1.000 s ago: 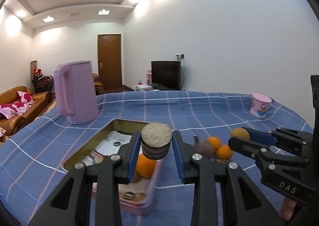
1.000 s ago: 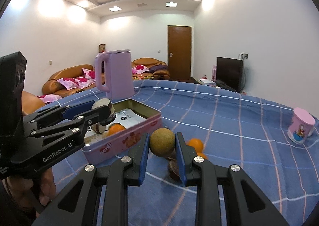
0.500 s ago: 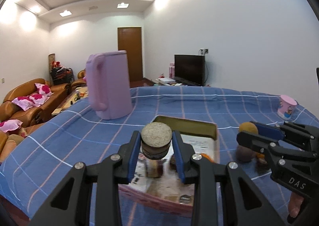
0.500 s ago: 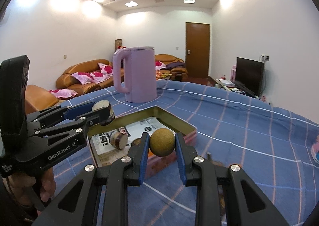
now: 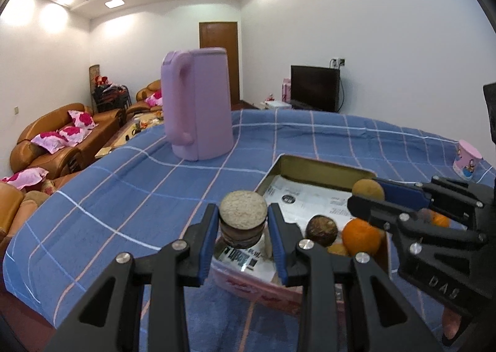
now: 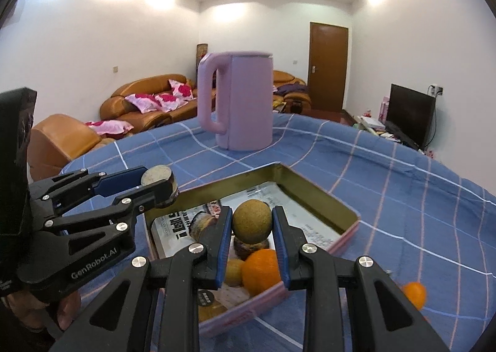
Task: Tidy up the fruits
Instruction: 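Carry the disc and the green-yellow fruit over the pink tin, then open left tool to drop the disc while right tool releases its fruit into the tin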
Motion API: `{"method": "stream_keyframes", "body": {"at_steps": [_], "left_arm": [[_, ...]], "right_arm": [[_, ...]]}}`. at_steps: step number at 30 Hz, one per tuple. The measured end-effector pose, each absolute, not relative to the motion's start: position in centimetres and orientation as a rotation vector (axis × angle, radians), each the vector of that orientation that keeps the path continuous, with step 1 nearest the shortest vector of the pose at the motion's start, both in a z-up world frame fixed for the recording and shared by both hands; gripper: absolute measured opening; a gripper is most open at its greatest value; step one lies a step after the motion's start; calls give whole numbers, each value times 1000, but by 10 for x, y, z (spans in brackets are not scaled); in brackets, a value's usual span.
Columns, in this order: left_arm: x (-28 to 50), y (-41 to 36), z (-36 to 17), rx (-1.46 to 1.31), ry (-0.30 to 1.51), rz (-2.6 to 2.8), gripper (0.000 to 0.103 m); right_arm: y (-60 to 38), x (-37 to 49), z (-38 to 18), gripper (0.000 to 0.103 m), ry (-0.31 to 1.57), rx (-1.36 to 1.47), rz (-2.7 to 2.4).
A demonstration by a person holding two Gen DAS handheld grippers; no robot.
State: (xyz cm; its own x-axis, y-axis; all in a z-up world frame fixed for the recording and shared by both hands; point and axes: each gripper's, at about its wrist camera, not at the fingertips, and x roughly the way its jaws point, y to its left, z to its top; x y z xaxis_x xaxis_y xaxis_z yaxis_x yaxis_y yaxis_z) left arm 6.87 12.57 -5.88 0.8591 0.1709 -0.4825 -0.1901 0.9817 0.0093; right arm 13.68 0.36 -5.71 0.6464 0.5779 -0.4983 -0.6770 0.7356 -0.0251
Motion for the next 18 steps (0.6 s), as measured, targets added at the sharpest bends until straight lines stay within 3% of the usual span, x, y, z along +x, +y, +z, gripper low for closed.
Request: {"method": "stream_keyframes", "body": {"at_steps": [18], "left_arm": [[83,122,-66,-14,554,161,34]], "right_arm": [[23,143,-79,28,598,-269,734]]}}
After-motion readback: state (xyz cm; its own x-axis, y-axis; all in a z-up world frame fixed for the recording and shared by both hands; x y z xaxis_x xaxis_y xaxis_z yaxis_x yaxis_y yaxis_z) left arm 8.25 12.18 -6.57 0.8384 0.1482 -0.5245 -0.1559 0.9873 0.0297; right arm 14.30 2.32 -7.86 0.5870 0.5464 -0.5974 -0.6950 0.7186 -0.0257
